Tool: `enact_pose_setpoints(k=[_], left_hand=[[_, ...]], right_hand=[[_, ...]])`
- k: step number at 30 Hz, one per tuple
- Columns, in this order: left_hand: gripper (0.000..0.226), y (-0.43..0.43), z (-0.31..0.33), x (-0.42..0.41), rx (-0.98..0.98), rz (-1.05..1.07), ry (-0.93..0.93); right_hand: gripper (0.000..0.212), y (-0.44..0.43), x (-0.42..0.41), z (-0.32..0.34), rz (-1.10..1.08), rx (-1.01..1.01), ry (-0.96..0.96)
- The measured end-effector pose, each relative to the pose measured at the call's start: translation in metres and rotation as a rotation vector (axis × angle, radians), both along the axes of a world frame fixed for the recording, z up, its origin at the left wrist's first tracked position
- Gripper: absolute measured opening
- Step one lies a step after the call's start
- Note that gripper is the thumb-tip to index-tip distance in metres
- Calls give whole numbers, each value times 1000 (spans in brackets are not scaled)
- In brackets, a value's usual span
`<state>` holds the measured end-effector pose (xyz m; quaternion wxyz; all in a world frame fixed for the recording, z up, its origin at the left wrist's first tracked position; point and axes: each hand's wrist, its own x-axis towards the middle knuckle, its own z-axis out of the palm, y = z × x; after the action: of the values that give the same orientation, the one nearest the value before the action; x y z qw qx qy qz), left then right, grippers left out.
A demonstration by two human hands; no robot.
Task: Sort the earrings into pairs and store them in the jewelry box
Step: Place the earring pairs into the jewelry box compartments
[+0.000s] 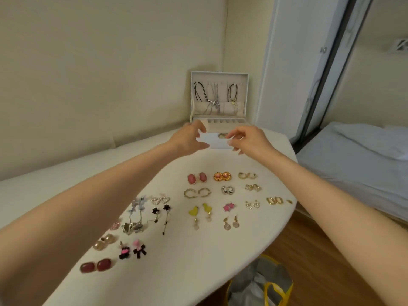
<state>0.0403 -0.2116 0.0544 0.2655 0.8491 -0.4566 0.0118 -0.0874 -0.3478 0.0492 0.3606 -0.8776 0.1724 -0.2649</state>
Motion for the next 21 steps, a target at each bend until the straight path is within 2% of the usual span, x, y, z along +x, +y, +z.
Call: enact_pose_setpoints(k=[4,8,13,18,21], left_hand=[[46,-42,-3,35,18,105,9],[45,-71,-15,59,86,168,-6],[48,-90,-31,77,95,191,-215],[47,-98,-38,86,145,193,-343],[41,-99,-41,92,124,217,-416]], right_hand=[[19,-40,44,1,-124,-16,43],[25,-63,79,-13,-157,-121,118],[30,-73,111,-30,-209,-417,244],[29,-71,124,-36,-292,-583,243],[26,-70,128,-39,-308,-583,269]])
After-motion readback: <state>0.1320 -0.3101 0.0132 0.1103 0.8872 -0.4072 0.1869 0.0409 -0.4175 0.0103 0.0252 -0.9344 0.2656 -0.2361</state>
